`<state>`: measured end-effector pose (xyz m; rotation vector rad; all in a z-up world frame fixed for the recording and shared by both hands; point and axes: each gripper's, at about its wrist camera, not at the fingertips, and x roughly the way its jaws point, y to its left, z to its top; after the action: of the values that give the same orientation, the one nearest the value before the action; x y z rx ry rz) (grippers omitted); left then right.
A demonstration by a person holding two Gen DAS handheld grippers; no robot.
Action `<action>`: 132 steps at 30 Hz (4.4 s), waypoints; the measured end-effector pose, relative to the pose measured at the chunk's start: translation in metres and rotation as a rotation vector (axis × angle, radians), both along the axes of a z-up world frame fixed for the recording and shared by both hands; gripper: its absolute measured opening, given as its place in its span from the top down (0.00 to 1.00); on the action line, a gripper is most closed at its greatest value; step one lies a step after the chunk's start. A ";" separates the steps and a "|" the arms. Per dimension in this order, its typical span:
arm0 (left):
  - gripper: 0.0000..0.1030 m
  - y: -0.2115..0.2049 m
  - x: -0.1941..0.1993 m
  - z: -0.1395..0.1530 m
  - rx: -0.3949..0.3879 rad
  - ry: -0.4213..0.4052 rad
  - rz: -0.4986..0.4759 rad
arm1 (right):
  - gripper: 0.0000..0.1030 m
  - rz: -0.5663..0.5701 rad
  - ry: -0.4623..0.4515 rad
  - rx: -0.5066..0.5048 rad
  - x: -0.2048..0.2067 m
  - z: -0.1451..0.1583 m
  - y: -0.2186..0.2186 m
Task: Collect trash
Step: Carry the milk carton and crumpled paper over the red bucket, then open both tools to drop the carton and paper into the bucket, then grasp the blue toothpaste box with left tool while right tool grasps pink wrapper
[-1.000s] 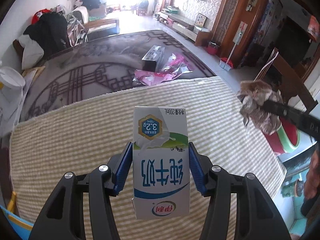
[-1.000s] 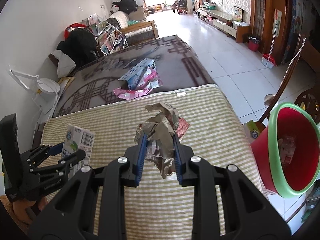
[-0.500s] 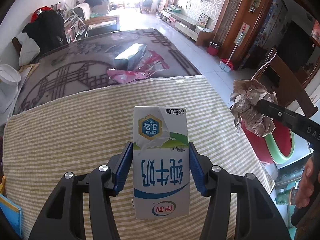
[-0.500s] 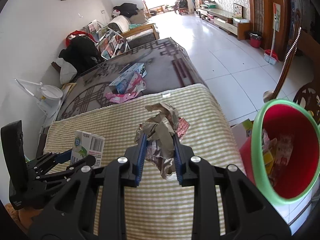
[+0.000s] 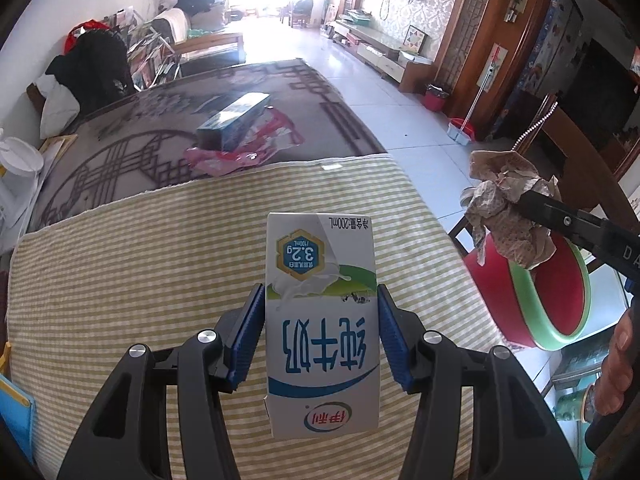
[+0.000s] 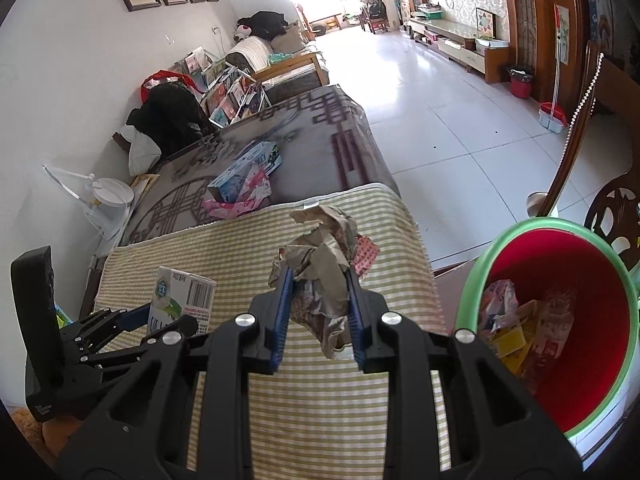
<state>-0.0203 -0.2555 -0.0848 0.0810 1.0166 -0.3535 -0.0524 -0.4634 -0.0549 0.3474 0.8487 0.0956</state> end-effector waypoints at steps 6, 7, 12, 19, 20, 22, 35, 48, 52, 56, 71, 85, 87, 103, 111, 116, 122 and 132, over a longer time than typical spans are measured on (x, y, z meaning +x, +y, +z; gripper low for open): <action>0.50 -0.028 0.002 0.004 0.002 -0.009 -0.031 | 0.75 -0.047 -0.007 0.004 -0.005 0.001 -0.030; 0.50 -0.034 0.003 0.005 0.001 -0.010 -0.038 | 0.75 -0.063 -0.009 0.003 -0.006 0.002 -0.037; 0.50 -0.063 0.006 0.009 0.000 -0.018 -0.084 | 0.75 -0.147 -0.014 0.002 -0.017 0.003 -0.075; 0.50 -0.117 0.003 0.021 -0.011 -0.050 -0.185 | 0.75 -0.264 -0.010 0.006 -0.037 -0.001 -0.124; 0.50 -0.125 0.002 0.022 -0.013 -0.053 -0.201 | 0.75 -0.284 -0.008 0.006 -0.041 -0.002 -0.132; 0.50 -0.143 0.000 0.025 -0.020 -0.058 -0.236 | 0.75 -0.318 -0.006 0.003 -0.049 -0.003 -0.146; 0.50 -0.231 -0.016 0.028 -0.055 -0.052 -0.429 | 0.75 -0.496 0.015 -0.017 -0.099 -0.007 -0.210; 0.50 -0.275 -0.030 0.018 -0.069 -0.013 -0.541 | 0.75 -0.571 0.037 -0.035 -0.126 -0.005 -0.228; 0.50 -0.275 -0.028 0.015 -0.067 -0.008 -0.543 | 0.75 -0.563 0.042 -0.031 -0.125 -0.006 -0.224; 0.50 -0.274 -0.028 0.016 -0.069 -0.010 -0.539 | 0.75 -0.544 0.045 -0.032 -0.118 -0.006 -0.219; 0.24 -0.201 0.008 0.021 -0.021 -0.095 -0.400 | 0.45 -0.522 0.059 0.003 -0.092 -0.014 -0.194; 0.25 -0.010 0.239 -0.011 0.219 -0.052 0.048 | 0.45 -0.415 0.079 0.008 -0.024 -0.024 -0.095; 0.25 0.000 0.263 -0.025 0.221 -0.015 0.048 | 0.45 -0.415 0.107 0.007 -0.018 -0.032 -0.080; 0.66 0.063 0.282 -0.049 -0.093 0.103 -0.001 | 0.45 -0.238 0.151 -0.014 0.076 -0.035 0.030; 0.66 0.160 0.202 -0.029 -0.236 0.063 0.147 | 0.45 -0.025 0.201 0.145 0.183 -0.063 0.106; 0.66 0.198 0.155 -0.047 -0.197 0.081 0.250 | 0.38 -0.001 0.253 0.209 0.228 -0.084 0.157; 0.66 0.213 0.126 -0.064 -0.189 0.132 0.266 | 0.26 -0.005 0.290 0.097 0.264 -0.098 0.205; 0.65 0.209 0.129 -0.057 -0.191 0.106 0.244 | 0.88 0.121 0.238 0.018 0.243 -0.078 0.216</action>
<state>0.1085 -0.0464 -0.1413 -0.2344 1.0793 -0.2316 0.1910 -0.2471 -0.1332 0.3287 1.1055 0.1767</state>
